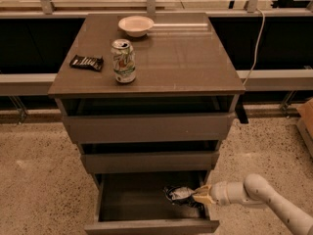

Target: Place blue chip bag into bottom drawer

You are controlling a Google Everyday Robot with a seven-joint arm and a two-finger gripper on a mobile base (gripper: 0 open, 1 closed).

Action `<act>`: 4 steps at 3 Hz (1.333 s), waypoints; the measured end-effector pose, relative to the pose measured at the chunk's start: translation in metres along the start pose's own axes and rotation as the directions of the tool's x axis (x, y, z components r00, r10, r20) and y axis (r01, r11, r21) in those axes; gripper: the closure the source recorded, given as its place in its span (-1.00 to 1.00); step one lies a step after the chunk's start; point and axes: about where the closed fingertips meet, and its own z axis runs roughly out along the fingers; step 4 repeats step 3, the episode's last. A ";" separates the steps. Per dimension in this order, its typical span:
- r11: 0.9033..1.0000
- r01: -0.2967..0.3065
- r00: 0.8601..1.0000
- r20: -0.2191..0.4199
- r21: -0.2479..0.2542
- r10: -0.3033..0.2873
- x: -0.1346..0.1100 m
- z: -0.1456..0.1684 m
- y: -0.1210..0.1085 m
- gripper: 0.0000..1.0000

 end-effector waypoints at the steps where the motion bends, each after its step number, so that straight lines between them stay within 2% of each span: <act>1: 1.000 -0.001 1.000 0.001 -0.004 0.001 0.000 0.003 0.001 -0.60; 2: 1.000 -0.002 1.000 0.001 -0.008 0.002 0.000 0.005 0.002 -1.00; 4: 1.000 -0.002 1.000 0.001 -0.009 0.002 0.000 0.005 0.003 -1.00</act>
Offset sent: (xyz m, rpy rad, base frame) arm -0.0003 0.0019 -0.0008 0.0017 0.0018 0.0014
